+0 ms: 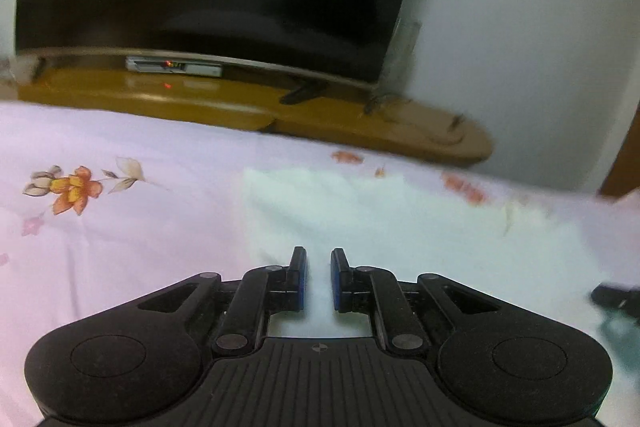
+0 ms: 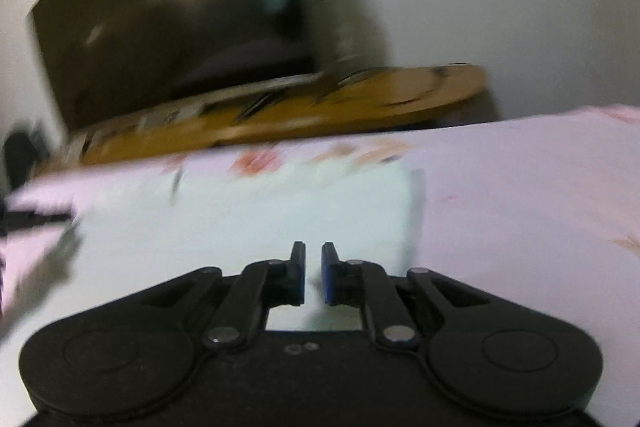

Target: Fold small clothes

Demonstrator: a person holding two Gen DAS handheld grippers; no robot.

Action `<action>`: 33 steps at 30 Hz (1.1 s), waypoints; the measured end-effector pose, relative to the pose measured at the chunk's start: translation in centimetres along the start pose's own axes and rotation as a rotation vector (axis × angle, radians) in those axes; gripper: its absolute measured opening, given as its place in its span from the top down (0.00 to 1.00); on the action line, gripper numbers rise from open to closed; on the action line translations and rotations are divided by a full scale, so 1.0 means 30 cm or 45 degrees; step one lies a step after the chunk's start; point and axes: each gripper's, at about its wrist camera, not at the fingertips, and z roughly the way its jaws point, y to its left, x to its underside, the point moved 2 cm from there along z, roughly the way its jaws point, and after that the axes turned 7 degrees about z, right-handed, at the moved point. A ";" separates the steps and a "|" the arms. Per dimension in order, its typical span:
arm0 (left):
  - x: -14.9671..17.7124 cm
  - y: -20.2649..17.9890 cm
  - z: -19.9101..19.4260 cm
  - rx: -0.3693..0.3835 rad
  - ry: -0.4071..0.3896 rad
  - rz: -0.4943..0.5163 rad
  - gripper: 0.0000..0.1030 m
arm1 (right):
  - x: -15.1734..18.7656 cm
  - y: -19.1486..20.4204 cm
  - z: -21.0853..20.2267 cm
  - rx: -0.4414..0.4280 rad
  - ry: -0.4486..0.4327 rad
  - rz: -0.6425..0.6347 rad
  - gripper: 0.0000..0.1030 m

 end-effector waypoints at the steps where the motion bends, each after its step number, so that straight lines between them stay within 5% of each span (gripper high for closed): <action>1: 0.011 -0.001 -0.007 -0.027 -0.002 0.004 0.90 | 0.014 0.024 0.018 0.017 0.018 -0.040 0.90; 4: 0.019 0.028 -0.042 -0.042 0.021 0.000 0.90 | 0.030 0.009 0.030 0.181 -0.008 -0.096 0.92; 6: 0.038 0.017 -0.067 -0.052 0.025 0.060 0.90 | 0.011 -0.066 0.011 0.324 -0.034 0.007 0.96; 7: 0.039 0.012 -0.073 -0.057 0.029 0.079 0.90 | 0.005 -0.103 0.004 0.379 -0.034 0.048 0.89; 11: 0.019 0.001 -0.092 -0.096 0.031 0.105 0.88 | -0.008 -0.118 -0.044 0.309 -0.052 0.133 0.87; 12: 0.028 -0.012 -0.098 -0.112 0.033 0.124 0.78 | -0.009 -0.109 -0.050 0.257 -0.053 0.141 0.87; 13: 0.036 -0.021 -0.097 -0.147 0.041 0.152 0.49 | 0.000 -0.089 -0.043 0.236 -0.030 0.104 0.86; 14: 0.041 -0.025 -0.090 -0.198 0.061 0.170 0.32 | 0.009 -0.075 -0.029 0.229 0.003 0.066 0.87; 15: 0.044 -0.015 -0.084 -0.225 0.077 0.151 0.23 | 0.021 -0.078 -0.008 0.248 0.026 0.041 0.87; 19: 0.038 0.023 -0.078 -0.168 0.091 0.101 0.23 | -0.020 -0.132 -0.017 0.278 0.042 0.216 0.82; 23: 0.042 0.020 -0.077 -0.173 0.083 0.103 0.23 | -0.017 -0.075 -0.084 0.215 -0.082 0.137 0.81; 27: 0.046 0.020 -0.074 -0.173 0.080 0.099 0.23 | 0.019 -0.064 -0.009 0.249 0.031 0.111 0.69; 28: 0.046 0.018 -0.075 -0.173 0.080 0.099 0.23 | 0.026 -0.066 -0.006 0.257 0.008 0.095 0.70; 30: 0.045 0.019 -0.074 -0.173 0.079 0.100 0.23 | 0.026 -0.060 -0.010 0.268 -0.024 0.070 0.91; 33: 0.046 0.021 -0.072 -0.170 0.078 0.096 0.23 | 0.013 -0.042 -0.013 0.279 -0.061 0.030 0.94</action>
